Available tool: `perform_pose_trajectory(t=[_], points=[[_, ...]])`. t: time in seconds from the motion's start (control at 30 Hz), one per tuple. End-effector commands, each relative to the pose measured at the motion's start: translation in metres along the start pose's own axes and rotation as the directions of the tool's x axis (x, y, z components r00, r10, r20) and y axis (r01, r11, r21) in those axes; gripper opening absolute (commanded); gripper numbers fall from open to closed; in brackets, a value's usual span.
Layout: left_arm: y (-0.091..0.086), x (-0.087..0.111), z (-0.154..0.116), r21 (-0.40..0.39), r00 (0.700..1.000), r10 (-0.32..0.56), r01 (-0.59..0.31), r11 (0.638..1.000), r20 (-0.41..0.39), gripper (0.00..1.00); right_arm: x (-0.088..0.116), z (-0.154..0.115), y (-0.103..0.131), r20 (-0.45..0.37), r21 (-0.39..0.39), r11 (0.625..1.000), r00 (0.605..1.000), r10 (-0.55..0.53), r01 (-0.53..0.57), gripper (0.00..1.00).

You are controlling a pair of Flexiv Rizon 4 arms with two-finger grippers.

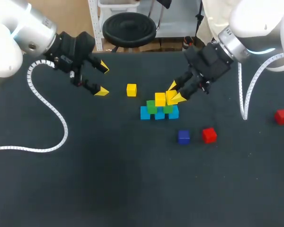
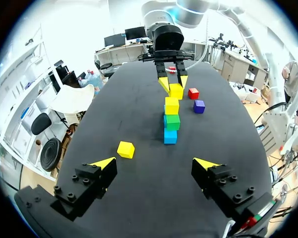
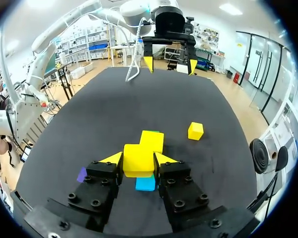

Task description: Place the blue cubes, place green cubes on the blue cubes, place the yellow cubes on the green cubes, then place the red cubes on the yellow cubes, and place purple cube on the red cubes.

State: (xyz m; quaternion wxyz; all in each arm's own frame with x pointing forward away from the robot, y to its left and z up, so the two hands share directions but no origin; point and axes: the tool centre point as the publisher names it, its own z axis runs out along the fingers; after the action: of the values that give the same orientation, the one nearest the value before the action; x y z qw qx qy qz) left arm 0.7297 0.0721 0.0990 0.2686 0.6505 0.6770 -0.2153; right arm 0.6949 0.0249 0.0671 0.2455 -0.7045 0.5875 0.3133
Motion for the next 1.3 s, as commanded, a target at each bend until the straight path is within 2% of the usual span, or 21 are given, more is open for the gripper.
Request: perform_pose_trajectory(t=[0.03, 0.5, 0.63, 0.97, 1.3], points=[[0.001, 0.0, 0.0, 0.002, 1.0, 0.001, -0.001, 1.0, 0.0, 1.0, -0.001, 0.001, -0.002, -0.003, -0.006, 1.0, 1.0, 0.001, -0.001, 0.0], [0.001, 0.0, 0.0, 0.002, 1.0, 0.001, -0.001, 1.0, 0.0, 1.0, -0.001, 0.002, -0.004, -0.025, -0.009, 1.0, 1.0, 0.009, -0.01, 0.0], [0.001, 0.0, 0.0, 0.002, 1.0, 0.001, -0.001, 1.0, 0.0, 1.0, -0.001, 0.002, 0.001, -0.054, 0.014, 0.999, 0.998, 0.037, -0.036, 0.0], [0.001, 0.0, 0.0, 0.002, 1.0, 0.001, -0.001, 1.0, 0.0, 1.0, 0.005, -0.002, 0.008, -0.044, 0.084, 0.993, 0.996, 0.082, -0.078, 0.0], [0.001, 0.0, 0.0, 0.002, 1.0, 0.001, -0.001, 1.0, 0.0, 1.0, 0.008, -0.001, 0.005, -0.027, 0.094, 0.992, 0.996, 0.087, -0.085, 0.0]])
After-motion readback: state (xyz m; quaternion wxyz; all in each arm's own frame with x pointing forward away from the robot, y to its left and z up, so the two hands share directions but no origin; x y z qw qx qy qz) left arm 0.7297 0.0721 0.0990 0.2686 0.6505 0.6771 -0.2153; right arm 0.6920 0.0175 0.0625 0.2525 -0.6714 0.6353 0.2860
